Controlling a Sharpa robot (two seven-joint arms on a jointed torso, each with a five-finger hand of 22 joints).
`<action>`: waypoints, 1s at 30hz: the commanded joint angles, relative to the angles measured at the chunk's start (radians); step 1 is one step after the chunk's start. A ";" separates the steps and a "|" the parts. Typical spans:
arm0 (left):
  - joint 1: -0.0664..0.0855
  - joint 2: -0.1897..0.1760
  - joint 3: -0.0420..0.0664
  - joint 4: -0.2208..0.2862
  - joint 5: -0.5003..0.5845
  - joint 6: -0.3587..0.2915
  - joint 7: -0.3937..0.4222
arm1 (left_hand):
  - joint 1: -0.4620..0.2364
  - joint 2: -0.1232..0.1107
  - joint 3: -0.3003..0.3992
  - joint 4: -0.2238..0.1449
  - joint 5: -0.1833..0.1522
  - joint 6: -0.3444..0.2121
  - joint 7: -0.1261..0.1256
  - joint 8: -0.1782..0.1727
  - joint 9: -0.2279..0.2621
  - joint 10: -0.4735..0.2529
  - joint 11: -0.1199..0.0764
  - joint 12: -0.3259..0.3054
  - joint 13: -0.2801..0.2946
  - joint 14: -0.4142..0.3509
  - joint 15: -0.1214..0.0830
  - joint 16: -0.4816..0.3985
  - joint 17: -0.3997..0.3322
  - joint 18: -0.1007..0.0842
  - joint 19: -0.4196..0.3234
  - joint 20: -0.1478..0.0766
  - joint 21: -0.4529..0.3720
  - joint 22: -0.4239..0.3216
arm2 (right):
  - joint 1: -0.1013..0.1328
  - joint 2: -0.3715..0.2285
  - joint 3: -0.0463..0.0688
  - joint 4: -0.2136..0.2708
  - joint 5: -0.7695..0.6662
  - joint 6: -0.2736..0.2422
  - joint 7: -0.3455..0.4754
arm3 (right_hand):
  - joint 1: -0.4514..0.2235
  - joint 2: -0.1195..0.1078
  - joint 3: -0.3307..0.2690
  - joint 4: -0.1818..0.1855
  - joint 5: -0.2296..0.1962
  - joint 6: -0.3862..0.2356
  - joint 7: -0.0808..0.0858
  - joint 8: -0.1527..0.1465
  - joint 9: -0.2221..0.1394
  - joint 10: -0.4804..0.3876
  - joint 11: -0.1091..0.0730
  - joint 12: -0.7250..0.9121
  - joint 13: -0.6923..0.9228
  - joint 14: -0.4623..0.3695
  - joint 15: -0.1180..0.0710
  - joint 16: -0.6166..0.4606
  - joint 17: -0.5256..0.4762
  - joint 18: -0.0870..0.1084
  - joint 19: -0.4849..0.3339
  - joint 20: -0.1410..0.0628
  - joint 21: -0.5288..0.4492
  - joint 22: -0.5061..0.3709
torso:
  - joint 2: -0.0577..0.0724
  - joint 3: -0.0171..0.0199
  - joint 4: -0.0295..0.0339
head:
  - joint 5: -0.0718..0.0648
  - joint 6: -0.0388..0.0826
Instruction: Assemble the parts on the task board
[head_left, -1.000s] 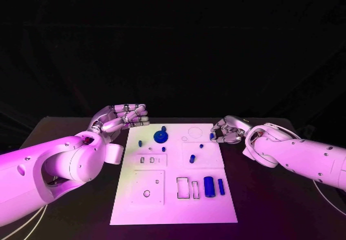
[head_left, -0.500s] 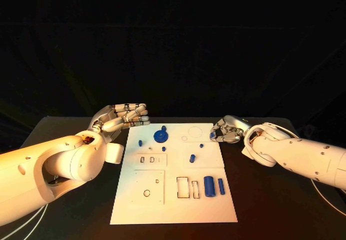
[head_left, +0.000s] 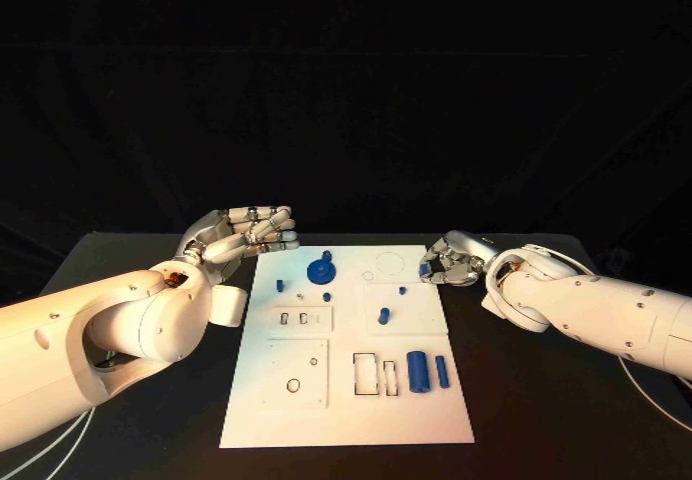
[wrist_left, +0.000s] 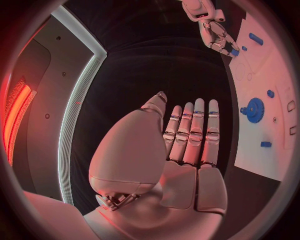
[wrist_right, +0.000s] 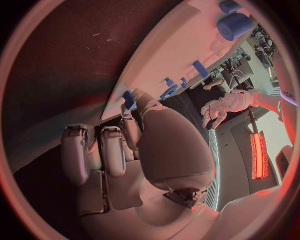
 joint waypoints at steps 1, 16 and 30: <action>0.001 0.001 0.001 0.002 0.002 0.016 0.004 | 0.005 0.001 -0.004 -0.002 -0.005 -0.001 0.001 -0.003 0.000 -0.006 0.002 -0.006 -0.001 0.004 0.005 -0.005 0.001 0.012 0.007 0.003 0.003 -0.002 | -0.001 0.003 0.000 -0.003 -0.006 0.014 -0.007 | 0.000 0.011 0.007 -0.002 -0.005 0.008 0.001 0.006 0.001 0.005 -0.001 0.007 0.001 0.074 -0.005 0.007 0.130 0.002 0.022 -0.007 0.006 0.166 | 0.000 -0.0001 0.0004 | 0.000 -0.001; 0.001 0.001 0.001 0.000 0.002 0.016 0.003 | 0.005 0.003 -0.003 -0.002 -0.005 -0.001 0.001 -0.004 0.000 -0.005 0.002 -0.007 -0.002 0.004 0.005 -0.006 0.002 0.012 0.007 0.003 0.003 -0.002 | -0.001 0.005 0.000 0.004 0.021 -0.065 0.004 | 0.013 0.060 0.049 -0.009 -0.034 0.090 -0.039 0.057 0.023 0.044 -0.035 0.042 0.040 0.079 -0.032 0.015 0.149 -0.006 0.045 -0.030 0.030 0.192 | 0.000 -0.0001 0.0000 | 0.001 -0.005; 0.001 0.001 0.001 -0.007 0.002 0.014 0.002 | 0.006 0.004 -0.003 -0.003 -0.005 -0.001 0.001 -0.004 0.000 -0.005 0.002 -0.007 -0.002 0.004 0.005 -0.006 0.002 0.012 0.007 0.003 0.003 -0.002 | 0.025 -0.007 0.002 0.124 0.059 -0.103 -0.052 | -0.006 0.060 0.060 -0.009 -0.010 0.101 -0.052 0.077 0.037 0.064 -0.047 0.059 0.060 0.081 -0.044 0.018 0.155 -0.009 0.055 -0.044 0.040 0.203 | -0.004 -0.0010 0.0004 | 0.009 -0.005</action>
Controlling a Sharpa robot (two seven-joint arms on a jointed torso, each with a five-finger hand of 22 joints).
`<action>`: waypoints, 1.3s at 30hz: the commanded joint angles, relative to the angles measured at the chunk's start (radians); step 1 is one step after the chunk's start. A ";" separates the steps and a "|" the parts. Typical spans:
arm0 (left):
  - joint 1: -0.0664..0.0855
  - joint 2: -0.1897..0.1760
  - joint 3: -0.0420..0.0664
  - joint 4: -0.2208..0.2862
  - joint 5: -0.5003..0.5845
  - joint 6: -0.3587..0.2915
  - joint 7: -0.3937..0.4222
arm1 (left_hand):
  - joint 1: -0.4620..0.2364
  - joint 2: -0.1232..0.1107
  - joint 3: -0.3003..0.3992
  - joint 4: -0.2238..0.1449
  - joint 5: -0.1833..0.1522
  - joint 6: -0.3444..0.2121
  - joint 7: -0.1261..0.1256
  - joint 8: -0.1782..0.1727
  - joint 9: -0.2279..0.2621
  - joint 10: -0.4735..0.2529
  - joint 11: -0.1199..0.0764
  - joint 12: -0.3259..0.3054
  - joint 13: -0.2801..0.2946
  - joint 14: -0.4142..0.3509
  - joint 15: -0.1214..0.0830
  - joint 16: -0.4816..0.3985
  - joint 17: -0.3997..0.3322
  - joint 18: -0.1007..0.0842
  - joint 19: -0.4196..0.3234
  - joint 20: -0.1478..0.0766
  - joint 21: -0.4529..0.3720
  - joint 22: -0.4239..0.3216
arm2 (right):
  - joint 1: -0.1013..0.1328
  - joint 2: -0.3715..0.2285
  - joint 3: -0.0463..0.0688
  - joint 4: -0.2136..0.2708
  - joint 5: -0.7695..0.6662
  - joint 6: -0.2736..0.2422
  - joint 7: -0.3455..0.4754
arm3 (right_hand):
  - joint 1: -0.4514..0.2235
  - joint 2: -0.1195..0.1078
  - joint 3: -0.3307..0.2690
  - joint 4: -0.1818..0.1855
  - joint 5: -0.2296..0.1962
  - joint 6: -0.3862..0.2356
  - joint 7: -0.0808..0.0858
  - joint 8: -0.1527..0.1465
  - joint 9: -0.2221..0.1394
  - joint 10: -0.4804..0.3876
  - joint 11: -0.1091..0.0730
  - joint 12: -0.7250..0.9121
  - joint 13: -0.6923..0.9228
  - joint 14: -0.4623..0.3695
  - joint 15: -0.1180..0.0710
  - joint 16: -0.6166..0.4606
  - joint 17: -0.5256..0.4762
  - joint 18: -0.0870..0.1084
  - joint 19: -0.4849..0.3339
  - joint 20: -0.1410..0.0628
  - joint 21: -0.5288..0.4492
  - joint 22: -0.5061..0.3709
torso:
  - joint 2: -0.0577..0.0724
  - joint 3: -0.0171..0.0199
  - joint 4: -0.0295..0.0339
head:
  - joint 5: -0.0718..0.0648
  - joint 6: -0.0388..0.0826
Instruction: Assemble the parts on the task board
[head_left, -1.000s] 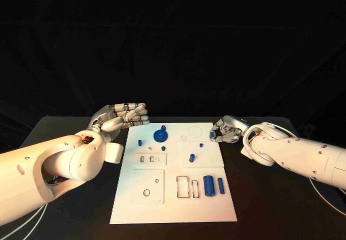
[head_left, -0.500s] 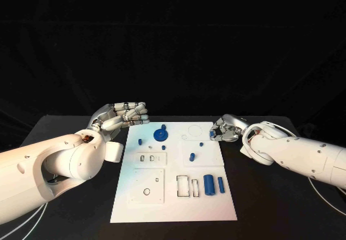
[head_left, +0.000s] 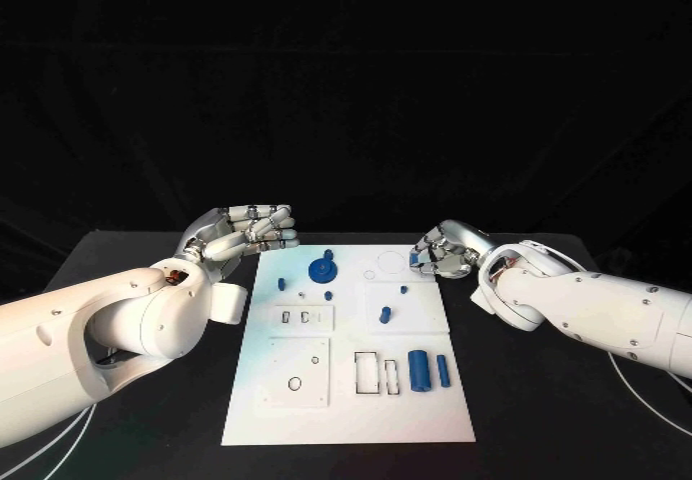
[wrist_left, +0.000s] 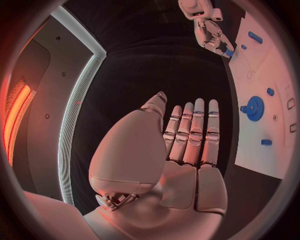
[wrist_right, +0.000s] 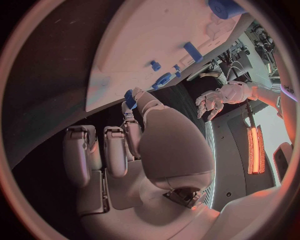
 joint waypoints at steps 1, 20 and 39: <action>0.001 0.004 0.001 -0.002 0.002 0.015 0.003 | 0.006 0.004 -0.003 -0.003 -0.005 -0.001 0.001 -0.004 0.000 -0.005 0.002 -0.003 -0.002 0.004 0.005 -0.006 0.001 0.012 0.007 0.003 0.003 -0.001 | 0.008 0.006 0.001 0.043 0.000 -0.010 -0.045 | -0.006 0.007 0.003 0.002 0.003 0.032 -0.031 0.029 0.028 0.003 0.000 0.003 0.023 0.081 -0.009 0.004 0.157 -0.009 0.054 -0.007 0.006 0.205 | -0.002 0.0002 0.0002 | 0.006 0.000; 0.001 0.019 0.000 -0.020 0.002 0.017 0.001 | 0.006 0.004 -0.003 -0.003 -0.005 -0.001 0.001 -0.004 0.000 -0.005 0.002 -0.003 -0.002 0.004 0.005 -0.006 0.001 0.012 0.007 0.003 0.003 -0.001 | 0.010 0.213 -0.009 0.140 -0.234 0.060 -0.172 | -0.029 0.006 0.004 0.011 0.014 0.023 -0.031 0.032 0.033 0.005 0.000 0.002 0.025 0.083 -0.009 0.008 0.164 -0.015 0.068 -0.009 0.022 0.220 | -0.002 -0.0009 0.0027 | 0.049 -0.018; 0.001 0.020 0.000 -0.019 0.002 0.017 -0.001 | 0.007 0.005 -0.002 -0.003 -0.005 -0.001 0.001 -0.004 0.000 -0.005 0.002 -0.004 -0.002 0.004 0.005 -0.007 0.001 0.012 0.007 0.003 0.003 -0.002 | -0.052 0.307 -0.018 0.092 -0.360 0.108 -0.201 | -0.050 -0.006 0.000 0.018 0.024 0.016 -0.029 0.033 0.036 0.003 0.001 -0.001 0.024 0.083 -0.009 0.009 0.166 -0.015 0.070 -0.009 0.023 0.222 | -0.002 0.0003 0.0009 | 0.065 -0.039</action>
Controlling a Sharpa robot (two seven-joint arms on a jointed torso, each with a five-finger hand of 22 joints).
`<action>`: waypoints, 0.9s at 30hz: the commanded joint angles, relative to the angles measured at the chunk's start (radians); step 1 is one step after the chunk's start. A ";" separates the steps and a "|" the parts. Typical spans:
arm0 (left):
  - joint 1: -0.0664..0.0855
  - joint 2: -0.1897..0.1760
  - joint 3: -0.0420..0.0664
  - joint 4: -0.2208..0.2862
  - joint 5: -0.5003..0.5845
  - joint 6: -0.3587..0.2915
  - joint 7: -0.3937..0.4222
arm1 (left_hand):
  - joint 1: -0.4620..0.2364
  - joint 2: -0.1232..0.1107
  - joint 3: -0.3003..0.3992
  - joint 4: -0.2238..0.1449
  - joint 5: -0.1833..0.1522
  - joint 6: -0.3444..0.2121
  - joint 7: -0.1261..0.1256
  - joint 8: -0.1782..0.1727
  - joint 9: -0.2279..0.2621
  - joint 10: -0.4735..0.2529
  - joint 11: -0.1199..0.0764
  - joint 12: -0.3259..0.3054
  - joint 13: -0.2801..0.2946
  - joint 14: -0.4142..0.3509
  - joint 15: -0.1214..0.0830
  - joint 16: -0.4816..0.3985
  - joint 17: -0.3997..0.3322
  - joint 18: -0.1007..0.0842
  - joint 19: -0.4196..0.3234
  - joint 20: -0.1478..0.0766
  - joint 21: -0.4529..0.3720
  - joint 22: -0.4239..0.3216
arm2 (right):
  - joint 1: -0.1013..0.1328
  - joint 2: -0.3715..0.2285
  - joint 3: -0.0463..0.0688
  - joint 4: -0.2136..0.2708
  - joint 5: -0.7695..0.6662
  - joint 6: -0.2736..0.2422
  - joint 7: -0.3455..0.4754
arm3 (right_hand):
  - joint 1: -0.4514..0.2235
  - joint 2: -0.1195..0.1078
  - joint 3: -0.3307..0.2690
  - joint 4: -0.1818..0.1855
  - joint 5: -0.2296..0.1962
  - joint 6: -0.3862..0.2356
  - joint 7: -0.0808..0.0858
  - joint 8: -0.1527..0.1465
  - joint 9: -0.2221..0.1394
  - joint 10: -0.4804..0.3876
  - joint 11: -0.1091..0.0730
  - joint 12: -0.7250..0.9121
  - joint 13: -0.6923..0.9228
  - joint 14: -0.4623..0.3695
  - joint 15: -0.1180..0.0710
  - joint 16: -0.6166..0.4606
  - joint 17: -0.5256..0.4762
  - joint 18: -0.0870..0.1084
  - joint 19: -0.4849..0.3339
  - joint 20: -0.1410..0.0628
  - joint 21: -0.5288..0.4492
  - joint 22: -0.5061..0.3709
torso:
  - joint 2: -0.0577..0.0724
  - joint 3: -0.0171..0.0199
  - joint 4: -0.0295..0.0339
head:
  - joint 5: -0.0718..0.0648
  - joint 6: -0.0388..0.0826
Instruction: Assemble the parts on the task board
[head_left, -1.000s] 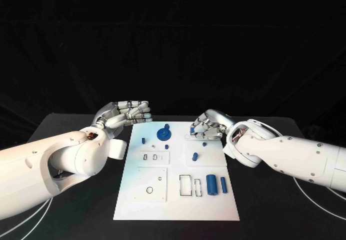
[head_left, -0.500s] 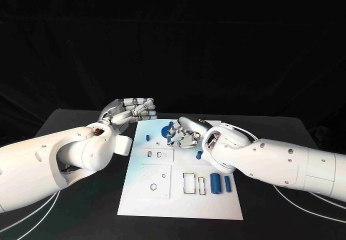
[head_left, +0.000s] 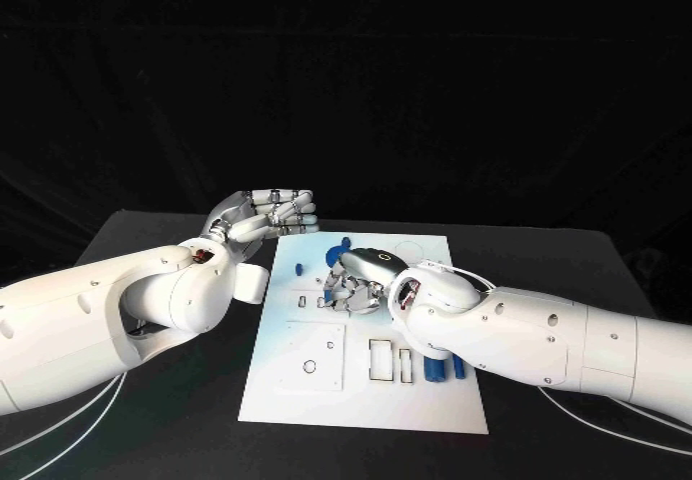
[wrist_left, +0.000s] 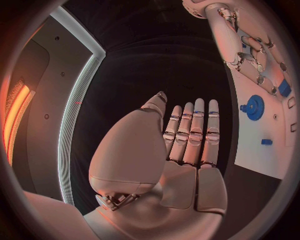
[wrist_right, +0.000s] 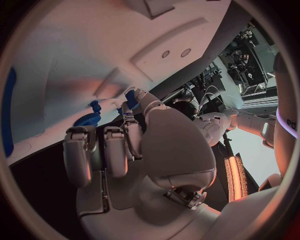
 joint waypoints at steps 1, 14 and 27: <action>0.001 0.002 0.001 0.002 0.001 0.017 0.004 | 0.007 0.005 -0.003 -0.003 -0.005 -0.001 0.001 -0.004 0.000 -0.006 0.002 -0.004 -0.001 0.004 0.005 -0.007 0.002 0.012 0.007 0.003 0.003 -0.001 | -0.005 0.005 0.000 -0.004 -0.063 0.038 -0.023 | -0.015 -0.001 -0.003 0.006 0.006 0.018 -0.026 0.031 0.036 0.003 0.001 -0.001 0.024 0.083 -0.009 0.005 0.166 -0.015 0.067 -0.007 0.006 0.222 | -0.001 0.0000 -0.0013 | 0.005 -0.004; 0.001 0.002 0.001 0.000 0.001 0.017 0.001 | 0.007 0.004 -0.003 -0.003 -0.005 -0.002 0.002 -0.005 0.000 -0.006 0.002 -0.005 -0.001 0.004 0.005 -0.007 0.002 0.012 0.007 0.003 0.003 -0.001 | -0.010 0.011 -0.002 -0.012 -0.085 0.047 -0.039 | -0.021 -0.005 -0.004 0.008 0.007 0.016 -0.026 0.031 0.037 0.001 0.001 -0.004 0.022 0.083 -0.008 0.004 0.165 -0.015 0.066 -0.007 0.004 0.220 | -0.001 0.0001 -0.0018 | 0.009 -0.012; 0.001 0.001 0.001 -0.001 0.001 0.017 0.000 | 0.007 0.004 -0.003 -0.003 -0.005 -0.002 0.002 -0.005 0.000 -0.006 0.002 -0.005 -0.001 0.004 0.005 -0.007 0.002 0.012 0.007 0.003 0.003 -0.001 | -0.011 0.005 -0.002 -0.008 -0.104 0.041 -0.055 | -0.028 -0.019 -0.007 0.007 0.010 0.008 -0.023 0.030 0.038 -0.007 0.003 -0.015 0.013 0.082 -0.007 0.002 0.159 -0.014 0.063 -0.006 0.000 0.217 | -0.001 0.0006 -0.0014 | 0.014 -0.011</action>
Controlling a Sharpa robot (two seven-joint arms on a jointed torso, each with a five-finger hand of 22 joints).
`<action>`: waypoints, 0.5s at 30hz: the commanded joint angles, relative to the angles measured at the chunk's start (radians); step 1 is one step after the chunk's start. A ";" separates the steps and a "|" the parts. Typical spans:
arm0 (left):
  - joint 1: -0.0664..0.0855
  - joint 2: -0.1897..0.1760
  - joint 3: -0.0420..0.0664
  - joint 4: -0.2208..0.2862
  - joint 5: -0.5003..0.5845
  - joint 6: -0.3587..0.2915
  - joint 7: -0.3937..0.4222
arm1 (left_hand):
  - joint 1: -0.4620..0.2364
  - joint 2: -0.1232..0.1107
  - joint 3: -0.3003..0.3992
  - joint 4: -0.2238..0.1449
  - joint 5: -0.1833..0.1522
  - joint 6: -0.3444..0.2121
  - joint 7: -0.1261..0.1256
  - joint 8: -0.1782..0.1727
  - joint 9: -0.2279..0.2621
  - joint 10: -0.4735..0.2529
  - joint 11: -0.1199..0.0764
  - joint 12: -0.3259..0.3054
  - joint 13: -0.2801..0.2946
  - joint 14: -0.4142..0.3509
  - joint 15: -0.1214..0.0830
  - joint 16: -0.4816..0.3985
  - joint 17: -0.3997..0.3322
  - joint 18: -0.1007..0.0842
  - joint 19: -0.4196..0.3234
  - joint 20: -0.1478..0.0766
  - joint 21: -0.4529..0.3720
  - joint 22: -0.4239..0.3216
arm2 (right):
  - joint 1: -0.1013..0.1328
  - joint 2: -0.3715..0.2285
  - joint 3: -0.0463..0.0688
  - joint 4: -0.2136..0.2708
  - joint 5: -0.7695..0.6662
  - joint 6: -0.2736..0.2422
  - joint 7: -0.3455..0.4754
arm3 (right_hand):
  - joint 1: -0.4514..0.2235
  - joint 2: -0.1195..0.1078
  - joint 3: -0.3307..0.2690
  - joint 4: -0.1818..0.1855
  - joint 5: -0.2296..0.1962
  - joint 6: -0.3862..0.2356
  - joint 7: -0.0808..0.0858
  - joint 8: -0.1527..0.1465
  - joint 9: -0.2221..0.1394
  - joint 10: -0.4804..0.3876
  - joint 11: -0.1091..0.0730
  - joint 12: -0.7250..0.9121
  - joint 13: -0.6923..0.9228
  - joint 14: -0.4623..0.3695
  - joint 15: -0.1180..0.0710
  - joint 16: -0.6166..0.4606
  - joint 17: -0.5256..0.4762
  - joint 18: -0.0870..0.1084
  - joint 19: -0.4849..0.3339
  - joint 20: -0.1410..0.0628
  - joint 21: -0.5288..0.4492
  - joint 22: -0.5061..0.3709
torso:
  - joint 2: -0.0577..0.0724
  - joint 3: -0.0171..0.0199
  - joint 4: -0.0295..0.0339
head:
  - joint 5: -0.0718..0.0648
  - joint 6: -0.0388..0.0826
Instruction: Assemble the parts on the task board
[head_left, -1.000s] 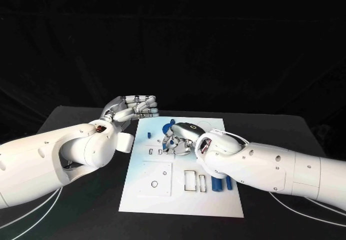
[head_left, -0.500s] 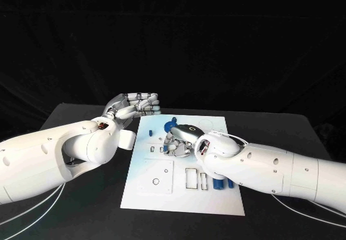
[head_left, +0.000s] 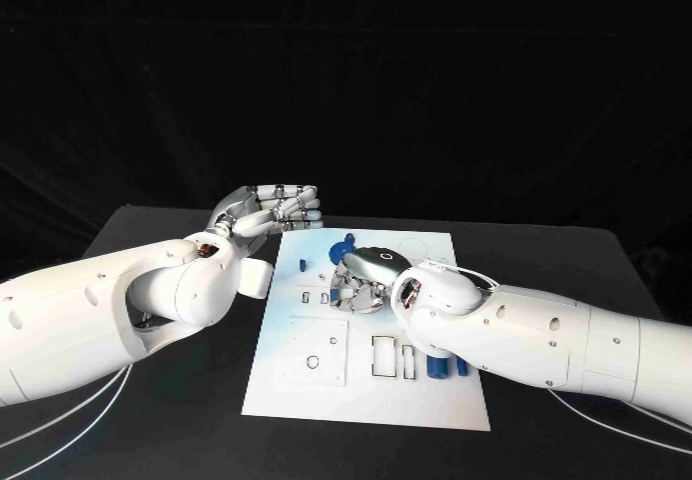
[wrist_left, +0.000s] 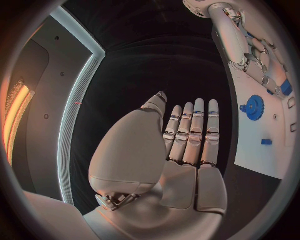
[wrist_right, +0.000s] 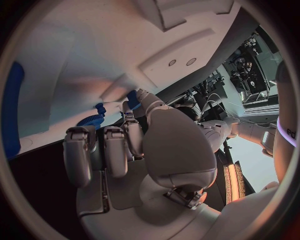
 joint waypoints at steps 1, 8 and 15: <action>0.001 0.002 0.001 0.001 0.001 0.017 0.003 | 0.007 0.004 -0.003 -0.003 -0.005 -0.002 0.002 -0.005 0.000 -0.006 0.002 -0.005 -0.001 0.004 0.005 -0.002 0.001 0.012 0.007 0.003 0.003 -0.001 | -0.004 -0.001 -0.003 0.000 -0.026 0.020 -0.022 | -0.004 -0.007 -0.004 0.004 0.006 0.010 -0.019 0.005 0.013 -0.009 0.004 -0.008 0.011 0.081 -0.007 0.001 0.159 -0.013 0.063 -0.006 0.000 0.217 | 0.000 0.0002 0.0003 | 0.000 0.000; 0.001 0.001 0.001 0.002 0.001 0.017 0.003 | 0.007 0.004 -0.003 -0.003 -0.005 -0.002 0.002 -0.005 0.000 -0.006 0.002 -0.005 -0.001 0.004 0.005 -0.002 0.001 0.012 0.007 0.003 0.003 -0.001 | -0.004 0.001 -0.003 0.000 -0.027 0.017 -0.023 | -0.007 -0.010 -0.005 0.005 0.006 0.007 -0.017 0.004 0.013 -0.010 0.005 -0.009 0.010 0.081 -0.006 0.000 0.157 -0.013 0.062 -0.006 -0.001 0.216 | 0.000 -0.0004 -0.0009 | 0.000 0.000; 0.001 0.000 0.001 0.003 0.001 0.017 0.003 | 0.007 0.004 -0.003 -0.003 -0.005 -0.002 0.002 -0.005 0.000 -0.006 0.002 -0.005 -0.001 0.004 0.005 -0.002 0.001 0.012 0.007 0.003 0.003 -0.001 | -0.004 0.003 -0.003 -0.001 -0.027 0.024 -0.024 | -0.019 -0.022 -0.008 0.008 0.000 -0.007 -0.011 -0.001 0.012 -0.022 0.010 -0.024 -0.003 0.080 -0.002 -0.002 0.153 -0.012 0.059 -0.003 -0.005 0.213 | 0.000 -0.0003 -0.0002 | -0.001 0.000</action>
